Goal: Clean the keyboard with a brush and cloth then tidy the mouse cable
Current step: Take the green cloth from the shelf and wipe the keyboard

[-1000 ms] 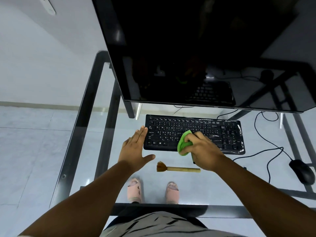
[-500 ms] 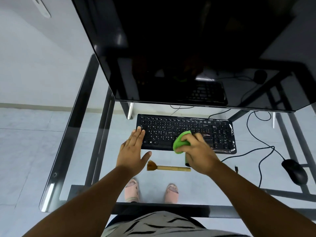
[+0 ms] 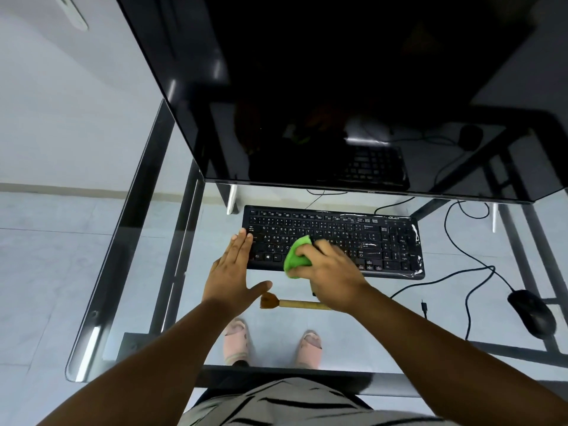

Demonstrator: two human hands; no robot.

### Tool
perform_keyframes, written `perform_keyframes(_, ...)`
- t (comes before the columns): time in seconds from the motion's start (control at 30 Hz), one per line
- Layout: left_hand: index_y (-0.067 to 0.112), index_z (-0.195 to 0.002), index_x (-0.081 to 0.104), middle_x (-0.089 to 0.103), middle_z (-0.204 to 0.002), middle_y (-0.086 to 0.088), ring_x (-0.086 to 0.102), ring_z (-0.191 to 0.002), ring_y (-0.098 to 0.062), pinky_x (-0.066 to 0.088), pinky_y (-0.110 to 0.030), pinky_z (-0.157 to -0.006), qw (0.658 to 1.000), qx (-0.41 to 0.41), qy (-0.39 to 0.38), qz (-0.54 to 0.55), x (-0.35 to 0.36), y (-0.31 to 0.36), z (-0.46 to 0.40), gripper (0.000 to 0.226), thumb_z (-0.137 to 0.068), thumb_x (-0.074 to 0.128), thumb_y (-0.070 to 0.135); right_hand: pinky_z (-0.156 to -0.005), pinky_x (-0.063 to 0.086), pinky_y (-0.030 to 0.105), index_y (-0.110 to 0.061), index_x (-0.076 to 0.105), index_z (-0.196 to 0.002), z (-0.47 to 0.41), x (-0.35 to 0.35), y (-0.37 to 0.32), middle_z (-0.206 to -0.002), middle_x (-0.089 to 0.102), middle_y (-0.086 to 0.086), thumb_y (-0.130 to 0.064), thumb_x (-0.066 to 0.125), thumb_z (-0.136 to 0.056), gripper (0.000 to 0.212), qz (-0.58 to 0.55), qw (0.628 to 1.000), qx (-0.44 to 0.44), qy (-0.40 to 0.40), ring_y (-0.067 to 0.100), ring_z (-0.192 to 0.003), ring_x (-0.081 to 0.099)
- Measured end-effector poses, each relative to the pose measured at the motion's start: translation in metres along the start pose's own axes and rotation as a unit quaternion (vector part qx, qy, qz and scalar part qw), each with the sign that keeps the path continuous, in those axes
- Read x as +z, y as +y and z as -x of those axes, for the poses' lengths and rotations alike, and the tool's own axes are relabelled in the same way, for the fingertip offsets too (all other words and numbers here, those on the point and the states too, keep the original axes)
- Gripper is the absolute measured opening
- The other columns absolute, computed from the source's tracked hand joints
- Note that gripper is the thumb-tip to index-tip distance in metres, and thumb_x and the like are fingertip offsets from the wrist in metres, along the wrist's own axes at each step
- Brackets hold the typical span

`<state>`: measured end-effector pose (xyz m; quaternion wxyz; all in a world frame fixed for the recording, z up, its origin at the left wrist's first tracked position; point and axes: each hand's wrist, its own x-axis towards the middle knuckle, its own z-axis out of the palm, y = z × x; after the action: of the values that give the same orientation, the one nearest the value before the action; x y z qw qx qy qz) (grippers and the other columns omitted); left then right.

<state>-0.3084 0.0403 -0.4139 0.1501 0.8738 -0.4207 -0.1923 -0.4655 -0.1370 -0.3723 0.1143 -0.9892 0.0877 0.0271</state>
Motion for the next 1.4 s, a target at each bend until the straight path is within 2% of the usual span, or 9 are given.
perform_keyframes(0.2,0.025,-0.154,-0.001,-0.012,-0.159,0.015,0.008,-0.148,-0.011,0.029,-0.04,-0.114,1.0,0.009,-0.022,0.004,-0.007,-0.006,-0.002,0.111,-0.074,0.062,0.068,-0.078,0.045,0.038,-0.04,0.07,-0.1,-0.006,0.002,-0.005,-0.114,0.054,-0.006,0.001,0.061,-0.069,0.052,0.023,1.0,0.0,-0.007,0.023,-0.099,0.044)
perform_keyframes(0.4,0.026,-0.153,-0.002,-0.012,-0.16,0.014,0.009,-0.148,-0.011,0.026,-0.037,-0.116,0.999,0.015,-0.031,0.013,-0.01,-0.009,-0.002,0.114,-0.072,0.064,0.069,-0.069,0.051,0.037,-0.028,0.07,-0.075,0.013,0.001,0.018,-0.098,0.052,-0.007,-0.005,0.063,-0.074,0.024,0.02,0.997,0.075,0.0,0.021,-0.09,0.04)
perform_keyframes(0.53,0.022,-0.154,0.0,-0.008,-0.161,0.009,0.002,-0.149,-0.012,0.022,-0.037,-0.116,1.0,-0.004,-0.021,0.005,-0.013,-0.016,-0.002,0.121,-0.066,0.066,0.072,-0.063,0.045,0.029,-0.032,0.074,-0.088,-0.006,-0.011,-0.001,-0.103,0.056,-0.004,-0.007,0.061,-0.079,0.03,-0.022,0.999,0.04,0.017,0.025,-0.093,0.046)
perform_keyframes(0.7,0.024,-0.153,-0.005,-0.013,-0.16,0.009,-0.004,-0.148,-0.01,0.01,-0.033,-0.117,0.999,-0.022,-0.043,-0.013,-0.022,-0.029,0.004,0.121,-0.067,0.063,0.075,-0.076,0.045,0.034,-0.04,0.068,-0.109,-0.04,-0.004,-0.036,-0.116,0.054,-0.008,-0.002,0.058,-0.079,0.05,-0.025,0.999,-0.026,-0.001,0.023,-0.098,0.044)
perform_keyframes(0.8,0.025,-0.153,-0.006,-0.015,-0.16,0.009,-0.006,-0.148,-0.01,0.005,-0.03,-0.115,0.998,-0.015,-0.054,-0.023,-0.026,-0.033,0.006,0.119,-0.069,0.062,0.074,-0.078,0.047,0.036,-0.04,0.069,-0.106,-0.043,0.003,-0.035,-0.115,0.055,-0.008,-0.002,0.058,-0.077,0.05,-0.014,1.0,-0.019,-0.001,0.023,-0.097,0.044)
perform_keyframes(0.97,0.025,-0.153,-0.005,-0.013,-0.16,0.009,-0.008,-0.148,-0.011,0.004,-0.029,-0.115,0.997,-0.014,-0.064,-0.032,-0.028,-0.036,0.007,0.116,-0.071,0.06,0.074,-0.072,0.052,0.039,-0.033,0.074,-0.084,-0.03,0.002,-0.021,-0.102,0.057,-0.007,-0.009,0.06,-0.079,0.028,-0.007,1.0,0.005,0.015,0.022,-0.09,0.043)
perform_keyframes(1.17,0.024,-0.153,-0.006,-0.015,-0.16,0.009,-0.011,-0.147,-0.009,0.004,-0.03,-0.117,0.997,-0.003,-0.066,-0.032,-0.029,-0.038,0.008,0.114,-0.072,0.057,0.075,-0.086,0.044,0.038,-0.041,0.068,-0.11,-0.043,0.006,-0.045,-0.12,0.053,-0.007,-0.011,0.057,-0.079,0.044,0.002,0.999,-0.041,-0.026,0.023,-0.102,0.044)
perform_keyframes(1.23,0.024,-0.153,-0.008,-0.016,-0.16,0.009,-0.012,-0.147,-0.009,0.002,-0.028,-0.116,0.997,-0.001,-0.069,-0.038,-0.029,-0.038,0.009,0.114,-0.073,0.055,0.076,-0.086,0.042,0.039,-0.04,0.067,-0.111,-0.044,0.009,-0.049,-0.123,0.052,-0.007,-0.013,0.056,-0.078,0.044,0.004,0.999,-0.041,-0.034,0.023,-0.105,0.043)
perform_keyframes(1.4,0.024,-0.153,-0.007,-0.016,-0.16,0.009,-0.012,-0.147,-0.01,-0.002,-0.027,-0.113,0.997,-0.002,-0.068,-0.049,-0.029,-0.035,0.007,0.108,-0.077,0.051,0.075,-0.079,0.049,0.04,-0.036,0.073,-0.086,-0.026,0.012,-0.024,-0.111,0.055,-0.009,-0.005,0.062,-0.077,0.034,0.006,1.0,0.016,-0.001,0.021,-0.097,0.041)
